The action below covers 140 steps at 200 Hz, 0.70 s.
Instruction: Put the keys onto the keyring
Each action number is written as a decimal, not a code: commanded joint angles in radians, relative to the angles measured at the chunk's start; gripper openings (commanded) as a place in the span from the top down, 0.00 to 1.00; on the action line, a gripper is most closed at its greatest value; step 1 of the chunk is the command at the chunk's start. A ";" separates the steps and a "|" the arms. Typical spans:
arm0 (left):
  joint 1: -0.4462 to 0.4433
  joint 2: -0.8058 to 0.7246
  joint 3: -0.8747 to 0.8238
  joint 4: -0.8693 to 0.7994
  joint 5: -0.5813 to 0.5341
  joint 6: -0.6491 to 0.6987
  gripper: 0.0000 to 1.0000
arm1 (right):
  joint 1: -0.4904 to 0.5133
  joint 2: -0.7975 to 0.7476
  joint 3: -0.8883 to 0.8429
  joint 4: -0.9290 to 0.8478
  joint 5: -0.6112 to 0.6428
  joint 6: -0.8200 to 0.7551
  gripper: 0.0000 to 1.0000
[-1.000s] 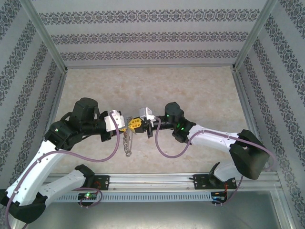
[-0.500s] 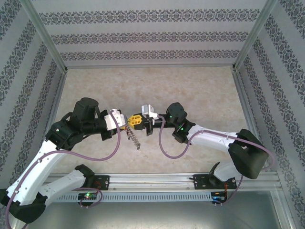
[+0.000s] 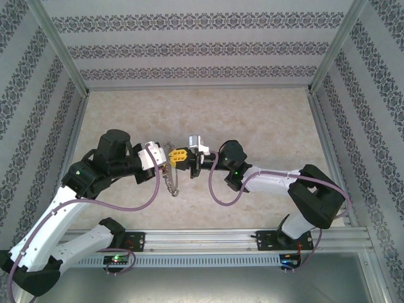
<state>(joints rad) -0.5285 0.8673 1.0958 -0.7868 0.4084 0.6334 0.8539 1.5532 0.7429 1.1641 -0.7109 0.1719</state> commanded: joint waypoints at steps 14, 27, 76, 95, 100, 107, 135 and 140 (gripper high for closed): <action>-0.013 -0.020 0.022 0.018 0.033 0.003 1.00 | 0.019 -0.034 -0.014 -0.083 -0.010 -0.138 1.00; -0.014 -0.006 0.038 -0.018 0.020 0.010 1.00 | 0.019 -0.049 -0.019 -0.172 -0.032 -0.217 1.00; -0.013 0.088 0.105 -0.196 -0.014 0.060 1.00 | 0.019 -0.134 0.042 -0.692 -0.060 -0.536 0.78; -0.013 0.133 0.140 -0.276 -0.040 0.081 1.00 | 0.016 -0.155 0.079 -0.831 -0.053 -0.607 0.75; -0.014 0.142 0.143 -0.283 -0.045 0.083 1.00 | 0.015 -0.155 0.086 -0.846 -0.054 -0.610 0.75; -0.016 0.147 0.141 -0.284 -0.040 0.084 1.00 | 0.013 -0.153 0.092 -0.852 -0.060 -0.609 0.75; -0.021 0.177 0.143 -0.301 -0.022 0.097 1.00 | 0.002 -0.140 0.117 -0.837 -0.059 -0.550 0.68; -0.023 0.183 0.142 -0.301 -0.028 0.097 1.00 | -0.001 -0.139 0.125 -0.838 -0.064 -0.539 0.66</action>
<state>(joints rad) -0.5335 1.0344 1.2053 -1.0355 0.3828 0.6968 0.8612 1.4235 0.8173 0.3840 -0.7490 -0.3729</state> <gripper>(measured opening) 0.060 0.301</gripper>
